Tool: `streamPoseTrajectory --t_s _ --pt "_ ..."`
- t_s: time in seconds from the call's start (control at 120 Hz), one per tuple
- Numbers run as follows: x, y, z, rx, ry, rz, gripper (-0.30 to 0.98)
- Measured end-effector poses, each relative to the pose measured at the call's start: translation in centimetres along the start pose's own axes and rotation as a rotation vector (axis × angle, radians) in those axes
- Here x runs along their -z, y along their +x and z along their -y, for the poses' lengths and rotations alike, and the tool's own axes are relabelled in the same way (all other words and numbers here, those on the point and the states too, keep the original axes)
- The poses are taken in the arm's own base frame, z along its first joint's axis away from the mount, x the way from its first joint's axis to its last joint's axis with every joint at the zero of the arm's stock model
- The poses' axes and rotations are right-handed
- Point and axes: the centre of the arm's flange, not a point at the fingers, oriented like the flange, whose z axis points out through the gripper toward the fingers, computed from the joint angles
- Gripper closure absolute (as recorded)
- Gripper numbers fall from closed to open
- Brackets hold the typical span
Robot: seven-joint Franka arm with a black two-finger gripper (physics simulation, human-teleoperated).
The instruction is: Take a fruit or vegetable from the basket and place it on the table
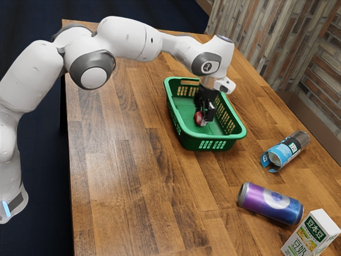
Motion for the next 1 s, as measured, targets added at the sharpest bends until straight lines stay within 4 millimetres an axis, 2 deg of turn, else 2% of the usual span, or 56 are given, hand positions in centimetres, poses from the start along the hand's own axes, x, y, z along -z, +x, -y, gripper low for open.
streamPoseTrajectory --t_s 0.05,0.117,0.175,0.242,0.317,0.4,0.458,0.517,0.708,0.808,0.908,0.95,1.0 --pt "2.5 -0.4 -0.4 -0.006 0.000 -0.033 0.39" --pt "8.6 -1.8 -2.6 -0.038 -0.006 -0.101 0.38" --pt "13.7 -3.6 -6.9 -0.103 -0.017 -0.143 0.37" --pt "17.0 -5.7 -12.7 -0.196 -0.033 -0.150 0.34" --pt "18.0 -7.3 -18.7 -0.296 -0.048 -0.127 0.33" --pt "16.9 -8.9 -24.5 -0.391 -0.054 -0.075 0.33" --pt "15.6 -10.1 -27.1 -0.438 -0.042 -0.031 0.32" --pt "14.3 -11.2 -27.7 -0.452 -0.035 0.011 0.33" --pt "12.9 -13.0 -29.9 -0.491 -0.022 0.065 0.31" --pt "11.7 -12.7 -30.1 -0.491 -0.012 0.087 0.16" --pt "11.4 -12.7 -30.3 -0.494 -0.008 0.092 0.08" --pt "11.6 -12.4 -29.6 -0.481 -0.008 0.088 0.06" --pt "11.7 -11.3 -26.4 -0.432 -0.010 0.087 0.04"
